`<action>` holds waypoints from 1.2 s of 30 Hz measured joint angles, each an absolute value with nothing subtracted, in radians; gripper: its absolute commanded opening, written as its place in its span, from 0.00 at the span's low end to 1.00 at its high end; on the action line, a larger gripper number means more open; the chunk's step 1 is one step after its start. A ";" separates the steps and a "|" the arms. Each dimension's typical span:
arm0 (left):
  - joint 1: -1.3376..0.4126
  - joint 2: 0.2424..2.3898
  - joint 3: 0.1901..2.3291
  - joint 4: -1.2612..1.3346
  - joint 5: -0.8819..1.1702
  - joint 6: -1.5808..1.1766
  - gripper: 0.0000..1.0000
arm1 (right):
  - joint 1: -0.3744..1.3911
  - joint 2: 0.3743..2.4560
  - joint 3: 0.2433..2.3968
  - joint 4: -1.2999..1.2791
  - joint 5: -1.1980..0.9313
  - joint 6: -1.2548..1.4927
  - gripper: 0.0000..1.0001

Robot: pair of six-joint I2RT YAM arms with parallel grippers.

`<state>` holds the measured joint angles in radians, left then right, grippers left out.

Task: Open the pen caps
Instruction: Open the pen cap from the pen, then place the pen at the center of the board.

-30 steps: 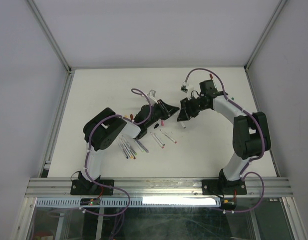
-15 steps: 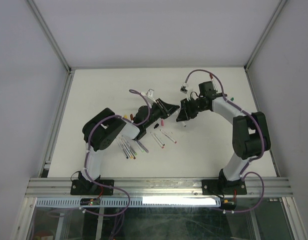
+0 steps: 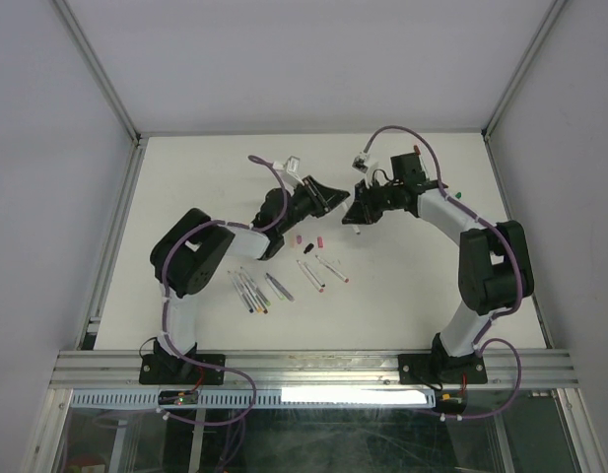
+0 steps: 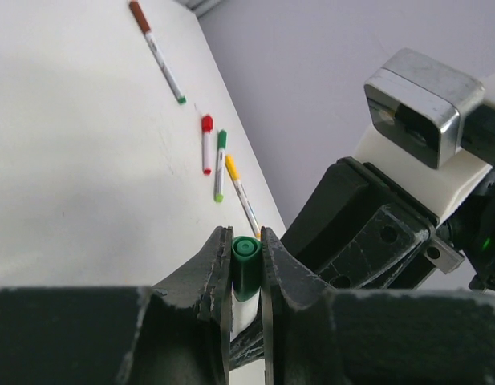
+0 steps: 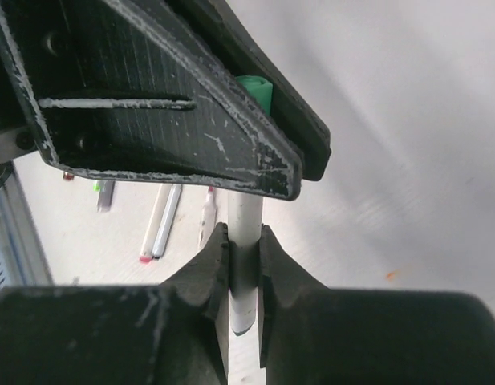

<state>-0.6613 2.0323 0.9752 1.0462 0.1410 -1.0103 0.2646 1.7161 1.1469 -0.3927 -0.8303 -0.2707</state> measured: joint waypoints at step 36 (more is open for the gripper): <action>-0.479 1.167 0.530 0.602 -0.025 -0.809 0.00 | 0.428 1.837 1.157 -0.675 -0.475 -0.255 0.16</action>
